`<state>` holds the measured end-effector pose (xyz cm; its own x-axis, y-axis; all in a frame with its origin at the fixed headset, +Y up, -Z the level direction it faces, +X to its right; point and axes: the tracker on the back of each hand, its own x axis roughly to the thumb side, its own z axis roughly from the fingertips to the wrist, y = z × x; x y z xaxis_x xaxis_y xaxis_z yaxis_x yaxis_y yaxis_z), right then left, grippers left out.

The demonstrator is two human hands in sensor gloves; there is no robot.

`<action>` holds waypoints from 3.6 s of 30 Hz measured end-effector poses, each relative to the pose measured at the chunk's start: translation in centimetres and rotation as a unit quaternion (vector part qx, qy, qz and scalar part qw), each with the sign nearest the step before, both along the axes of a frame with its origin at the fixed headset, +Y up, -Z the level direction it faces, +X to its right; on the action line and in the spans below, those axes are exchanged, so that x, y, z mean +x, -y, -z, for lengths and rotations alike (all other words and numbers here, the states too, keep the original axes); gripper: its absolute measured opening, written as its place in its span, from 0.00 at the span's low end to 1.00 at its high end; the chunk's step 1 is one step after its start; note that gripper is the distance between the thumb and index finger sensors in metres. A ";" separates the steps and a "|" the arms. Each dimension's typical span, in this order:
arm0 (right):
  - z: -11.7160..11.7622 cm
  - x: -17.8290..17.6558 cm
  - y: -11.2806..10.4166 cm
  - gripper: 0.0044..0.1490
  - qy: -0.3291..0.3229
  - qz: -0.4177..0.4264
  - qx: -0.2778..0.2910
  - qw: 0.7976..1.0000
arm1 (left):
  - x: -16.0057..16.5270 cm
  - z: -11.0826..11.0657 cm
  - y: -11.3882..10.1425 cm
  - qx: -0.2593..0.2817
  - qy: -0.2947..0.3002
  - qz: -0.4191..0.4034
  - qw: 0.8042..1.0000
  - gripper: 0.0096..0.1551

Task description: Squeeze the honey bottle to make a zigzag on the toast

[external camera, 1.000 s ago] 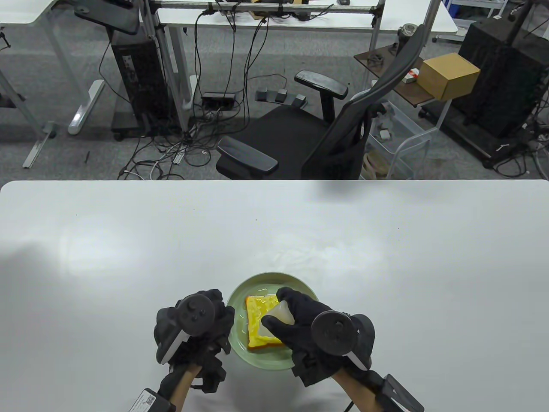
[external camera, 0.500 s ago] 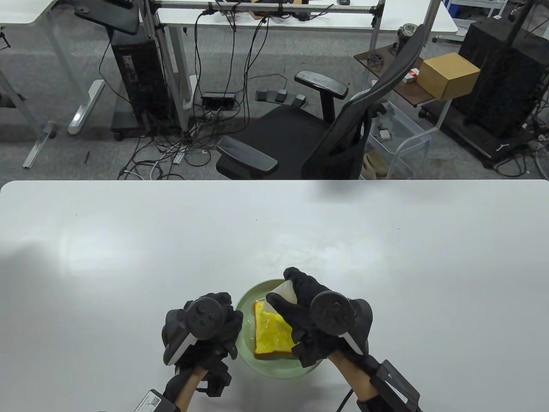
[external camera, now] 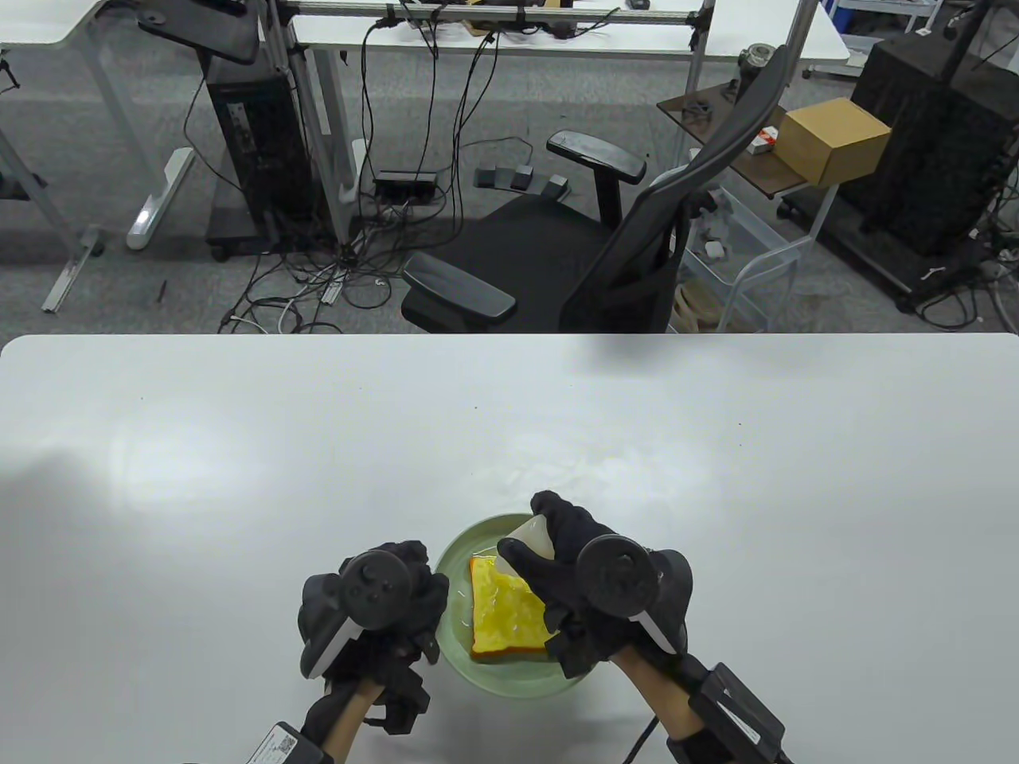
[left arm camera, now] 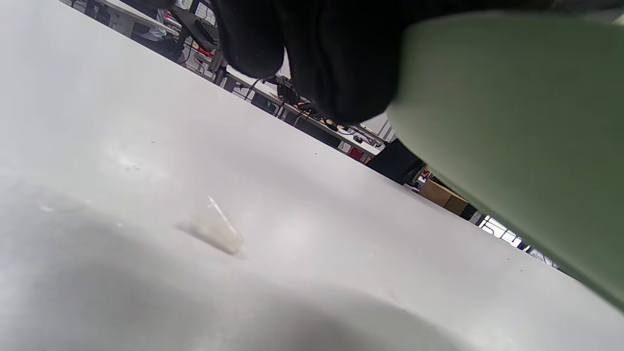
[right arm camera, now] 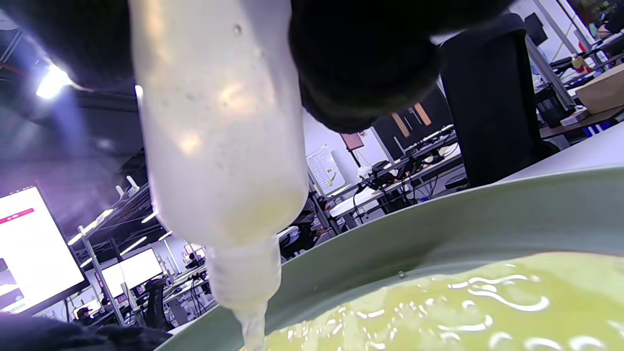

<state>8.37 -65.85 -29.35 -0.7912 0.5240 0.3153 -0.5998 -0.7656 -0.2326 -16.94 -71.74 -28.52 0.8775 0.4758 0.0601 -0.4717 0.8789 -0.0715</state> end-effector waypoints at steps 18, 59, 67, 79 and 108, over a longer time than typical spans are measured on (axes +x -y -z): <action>-4.9 0.8 0.2 0.47 -0.048 -0.012 0.026 0.998 | -0.8 0.2 0.0 0.001 -0.015 -0.011 1.000 0.24; -0.9 1.8 -0.9 0.47 0.024 -0.011 0.002 1.000 | 0.1 0.0 0.3 0.006 0.002 -0.021 1.000 0.24; -3.3 2.5 -0.7 0.47 -0.009 -0.002 -0.003 1.000 | -0.5 0.1 0.1 0.008 -0.009 -0.028 1.000 0.24; -4.1 3.4 -0.3 0.47 -0.006 0.008 -0.006 1.000 | -0.3 0.0 0.1 0.012 -0.006 -0.027 1.000 0.24; 0.9 3.3 -0.7 0.46 0.057 0.023 -0.021 0.998 | 0.8 -0.3 -0.1 0.015 0.013 -0.019 1.000 0.24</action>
<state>11.63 -65.15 -30.27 -0.7961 0.5706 0.2015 -0.6051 -0.7489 -0.2702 -16.15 -71.68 -28.20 0.8568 0.5063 0.0980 -0.5030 0.8624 -0.0576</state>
